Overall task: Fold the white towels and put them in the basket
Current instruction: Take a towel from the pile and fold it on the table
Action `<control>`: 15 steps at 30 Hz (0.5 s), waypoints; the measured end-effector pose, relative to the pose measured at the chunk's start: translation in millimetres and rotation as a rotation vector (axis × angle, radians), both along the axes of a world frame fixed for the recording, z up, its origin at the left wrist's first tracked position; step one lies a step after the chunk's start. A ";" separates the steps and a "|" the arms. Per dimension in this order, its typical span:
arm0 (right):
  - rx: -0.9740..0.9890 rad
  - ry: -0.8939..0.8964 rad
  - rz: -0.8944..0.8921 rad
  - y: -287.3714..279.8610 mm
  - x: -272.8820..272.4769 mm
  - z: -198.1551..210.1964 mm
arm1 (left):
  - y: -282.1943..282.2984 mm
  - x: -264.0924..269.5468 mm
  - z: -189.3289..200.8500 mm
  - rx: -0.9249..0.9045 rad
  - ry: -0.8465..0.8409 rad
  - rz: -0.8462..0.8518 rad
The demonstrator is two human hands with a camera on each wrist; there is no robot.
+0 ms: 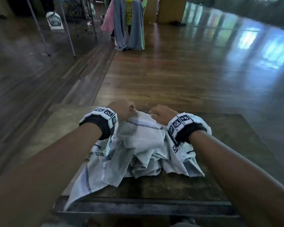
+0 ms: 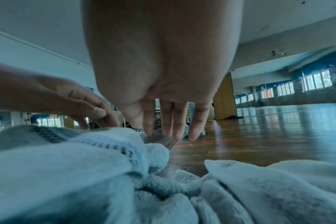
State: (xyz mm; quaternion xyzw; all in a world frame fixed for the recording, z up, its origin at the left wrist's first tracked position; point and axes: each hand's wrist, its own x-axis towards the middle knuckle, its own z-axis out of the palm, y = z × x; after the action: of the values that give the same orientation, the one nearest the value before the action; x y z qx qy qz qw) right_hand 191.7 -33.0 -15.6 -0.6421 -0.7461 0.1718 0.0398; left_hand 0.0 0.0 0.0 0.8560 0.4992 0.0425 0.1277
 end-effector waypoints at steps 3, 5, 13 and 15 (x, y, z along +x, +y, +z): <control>-0.101 -0.016 -0.001 14.3 -3.8 -7.8 | 11.6 15.3 -7.2 -0.091 0.041 -0.048; -0.104 -0.005 0.005 17.2 -7.6 -12.9 | 11.8 22.4 -12.3 -0.101 0.117 -0.060; 0.092 0.112 -0.047 -0.4 -5.9 3.5 | -4.4 8.6 8.0 0.023 0.049 -0.031; 0.132 0.133 -0.064 -10.1 -3.3 20.8 | -12.3 2.9 23.3 0.049 0.030 -0.035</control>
State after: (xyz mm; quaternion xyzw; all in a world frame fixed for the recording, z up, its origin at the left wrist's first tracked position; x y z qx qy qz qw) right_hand 188.4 -43.1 5.1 -0.6488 -0.7305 0.1634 0.1370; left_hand 2.9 -12.3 23.3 0.8679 0.4850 0.0395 0.1000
